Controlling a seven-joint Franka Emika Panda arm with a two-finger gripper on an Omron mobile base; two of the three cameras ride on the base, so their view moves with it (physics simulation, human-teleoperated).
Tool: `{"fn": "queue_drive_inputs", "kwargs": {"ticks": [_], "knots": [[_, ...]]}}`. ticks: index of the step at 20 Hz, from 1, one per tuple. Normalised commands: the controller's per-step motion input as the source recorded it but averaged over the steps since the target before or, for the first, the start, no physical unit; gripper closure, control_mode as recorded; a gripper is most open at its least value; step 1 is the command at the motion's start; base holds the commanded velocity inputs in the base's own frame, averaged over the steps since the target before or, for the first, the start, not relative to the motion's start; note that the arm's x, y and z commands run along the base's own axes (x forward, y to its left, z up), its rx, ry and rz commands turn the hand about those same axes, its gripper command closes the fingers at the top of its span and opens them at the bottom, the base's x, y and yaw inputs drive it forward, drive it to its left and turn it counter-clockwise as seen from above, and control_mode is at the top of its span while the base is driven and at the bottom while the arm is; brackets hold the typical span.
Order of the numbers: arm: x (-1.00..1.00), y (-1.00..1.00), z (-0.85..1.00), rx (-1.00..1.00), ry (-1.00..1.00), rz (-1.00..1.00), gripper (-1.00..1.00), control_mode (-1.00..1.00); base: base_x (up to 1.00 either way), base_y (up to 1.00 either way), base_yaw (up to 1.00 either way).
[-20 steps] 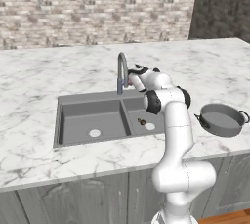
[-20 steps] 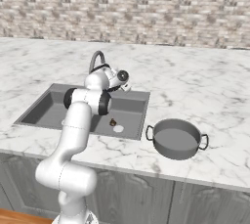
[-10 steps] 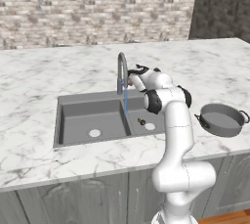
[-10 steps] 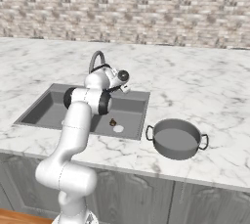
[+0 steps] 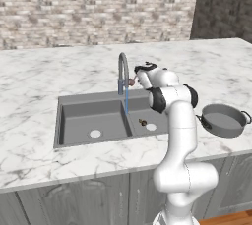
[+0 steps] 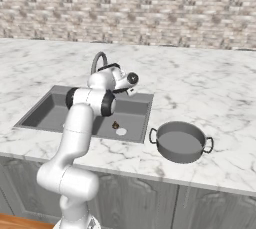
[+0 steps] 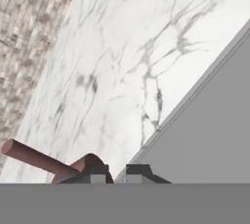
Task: Dump the mushroom from the pot into the sink. Then turn on the water and wash the mushroom. Then turn off the water and put the mushroom back in the pot.
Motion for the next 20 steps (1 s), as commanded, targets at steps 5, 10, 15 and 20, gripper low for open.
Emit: {"fn": "queue_drive_inputs", "kwargs": {"ticks": [5, 10, 15, 20], "knots": [[0.0, -0.13, 0.03, 0.07, -0.02, 0.08, 1.0, -1.0, 0.0, 0.0, 0.0], [0.01, 0.0, 0.06, 0.03, -0.02, 0.12, 1.0, -1.0, 0.0, 0.0, 0.0], [0.22, 0.0, 0.0, 0.02, 0.0, 0.08, 1.0, -1.0, 0.0, 0.0, 0.0], [0.29, 0.0, 0.0, 0.0, 0.0, 0.04, 1.0, -1.0, 0.0, 0.0, 0.0]]}}
